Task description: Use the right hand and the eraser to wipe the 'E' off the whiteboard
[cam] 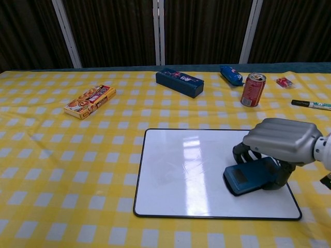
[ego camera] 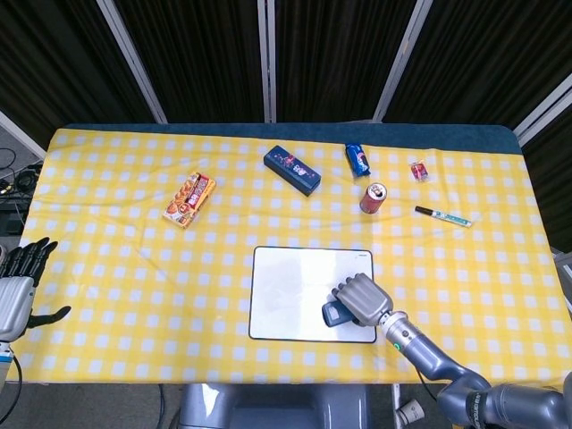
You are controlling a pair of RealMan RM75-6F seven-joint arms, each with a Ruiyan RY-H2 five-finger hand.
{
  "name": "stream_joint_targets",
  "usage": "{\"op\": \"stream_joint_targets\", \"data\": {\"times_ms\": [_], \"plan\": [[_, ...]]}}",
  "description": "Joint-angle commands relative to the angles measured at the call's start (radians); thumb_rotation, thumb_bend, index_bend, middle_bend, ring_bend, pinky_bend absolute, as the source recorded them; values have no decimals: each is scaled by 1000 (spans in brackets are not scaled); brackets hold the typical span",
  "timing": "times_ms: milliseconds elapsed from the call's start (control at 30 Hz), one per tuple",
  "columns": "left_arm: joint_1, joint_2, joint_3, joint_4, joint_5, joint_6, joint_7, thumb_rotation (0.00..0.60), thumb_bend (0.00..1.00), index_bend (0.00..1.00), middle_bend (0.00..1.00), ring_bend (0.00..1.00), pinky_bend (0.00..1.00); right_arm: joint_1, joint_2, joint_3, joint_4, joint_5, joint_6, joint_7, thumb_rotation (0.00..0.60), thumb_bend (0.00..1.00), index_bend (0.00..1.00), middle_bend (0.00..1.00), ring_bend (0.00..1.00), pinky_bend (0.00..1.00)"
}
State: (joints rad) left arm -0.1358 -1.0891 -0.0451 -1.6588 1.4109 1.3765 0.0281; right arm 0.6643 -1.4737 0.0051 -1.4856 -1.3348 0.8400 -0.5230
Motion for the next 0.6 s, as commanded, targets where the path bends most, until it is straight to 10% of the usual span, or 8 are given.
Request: {"op": "stream_joint_targets", "data": {"times_ms": [33,600], "plan": [[0,0,0,1,-1,-1,-1,600,0,0,0,0,0,11,-21,30,43,31,11,-7,600,623,566,596,479,561],[-3,-4,1,-3,-1,-4,10,600,0,0,0,0,0,26,-20,20,19,105,-3,-80,600,627,570,599,481,561]]}}
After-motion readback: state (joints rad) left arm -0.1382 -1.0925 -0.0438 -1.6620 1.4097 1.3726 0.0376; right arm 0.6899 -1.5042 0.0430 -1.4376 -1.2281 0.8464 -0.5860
